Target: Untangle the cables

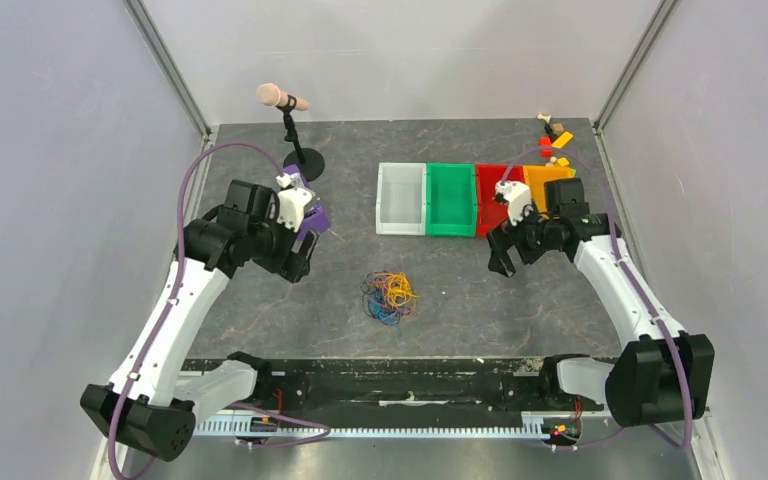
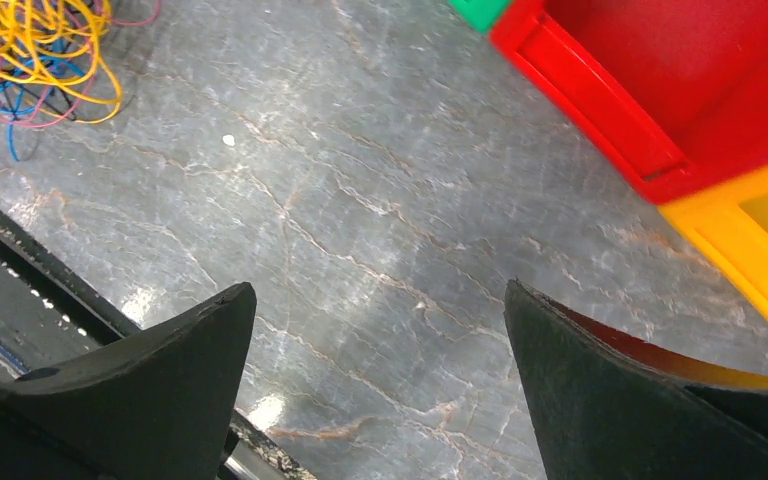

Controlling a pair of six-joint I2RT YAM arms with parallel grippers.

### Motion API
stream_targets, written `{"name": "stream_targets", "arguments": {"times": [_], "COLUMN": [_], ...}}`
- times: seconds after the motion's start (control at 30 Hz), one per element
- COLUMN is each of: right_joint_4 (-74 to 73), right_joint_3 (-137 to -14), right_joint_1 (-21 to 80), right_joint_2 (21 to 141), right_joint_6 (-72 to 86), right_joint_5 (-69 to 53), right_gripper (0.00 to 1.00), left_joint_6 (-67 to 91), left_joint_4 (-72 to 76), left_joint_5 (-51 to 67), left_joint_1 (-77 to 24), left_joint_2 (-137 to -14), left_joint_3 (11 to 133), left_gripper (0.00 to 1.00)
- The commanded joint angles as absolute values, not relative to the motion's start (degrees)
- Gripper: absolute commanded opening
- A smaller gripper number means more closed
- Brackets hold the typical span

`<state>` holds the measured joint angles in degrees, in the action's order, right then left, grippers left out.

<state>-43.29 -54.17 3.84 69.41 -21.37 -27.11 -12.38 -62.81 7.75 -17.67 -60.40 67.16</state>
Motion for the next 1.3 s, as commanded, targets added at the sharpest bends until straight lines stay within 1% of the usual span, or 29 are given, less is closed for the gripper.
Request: {"name": "stream_targets", "arguments": {"times": [0.0,0.1,0.17,0.3,0.4,0.47,0.57,0.63,0.77,0.87,0.97,1.2,1.27], "right_joint_4": [-44.5,-44.1,-44.2,-43.3,-40.8,-37.7,-34.7,-32.8,-27.0,-19.6,-13.8,-6.9,-3.2], "right_joint_3": [-58.5,-59.0,-59.4,-59.0,-56.9,-54.7,-52.8,-52.6,-52.5,-50.3,-49.3,-49.1,-47.4], "right_joint_1": [7.3,10.2,11.8,16.9,21.9,24.9,29.8,32.4,36.4,37.3,37.7,37.8,37.9], "right_joint_2": [71.2,72.3,73.3,75.5,76.8,77.1,78.4,79.5,81.6,82.7,85.5,92.3,93.2], "right_joint_6": [-23.6,-26.0,-27.2,-27.2,-27.1,-26.3,-25.1,-24.1,-19.6,-13.0,-8.9,-3.2,-0.3], "right_joint_5": [-28.4,-29.3,-30.1,-30.4,-29.9,-29.4,-28.2,-27.6,-28.7,-31.0,-31.8,-34.3,-35.2], "right_gripper": [0.98,0.98,0.98,0.98,0.98,0.98,0.98,0.98,0.98,0.98,0.97,0.92,0.88], "left_joint_6": [-12.4,-9.0,-6.4,-6.6,-11.6,-11.0,-10.1,-9.4,-13.9,-8.1,1.4,15.3,18.5], "left_joint_4": [-62.6,-58.1,-53.9,-49.0,-52.9,-51.1,-42.0,-35.4,-30.4,-24.4,-20.1,-5.5,-2.5], "left_joint_5": [10.9,11.6,13.2,22.4,32.2,33.3,34.9,32.5,31.4,29.4,32.2,29.6,28.1], "left_joint_1": [-17.4,-17.5,-17.4,-17.5,-17.5,-17.7,-18.3,-19.7,-22.2,-23.5,-24.7,-29.1,-30.6], "left_joint_2": [-60.7,-60.1,-59.1,-58.8,-62.7,-62.8,-57.2,-53.3,-50.2,-53.6,-60.9,-70.9,-74.4], "left_joint_3": [71.9,74.2,73.5,72.0,71.1,66.9,56.4,50.4,42.6,40.0,39.1,34.3,34.0], "left_gripper": [0.87,0.87,0.87,0.87,0.87,0.87,0.87,0.87,0.88,0.84,0.79,0.79,0.79]}}
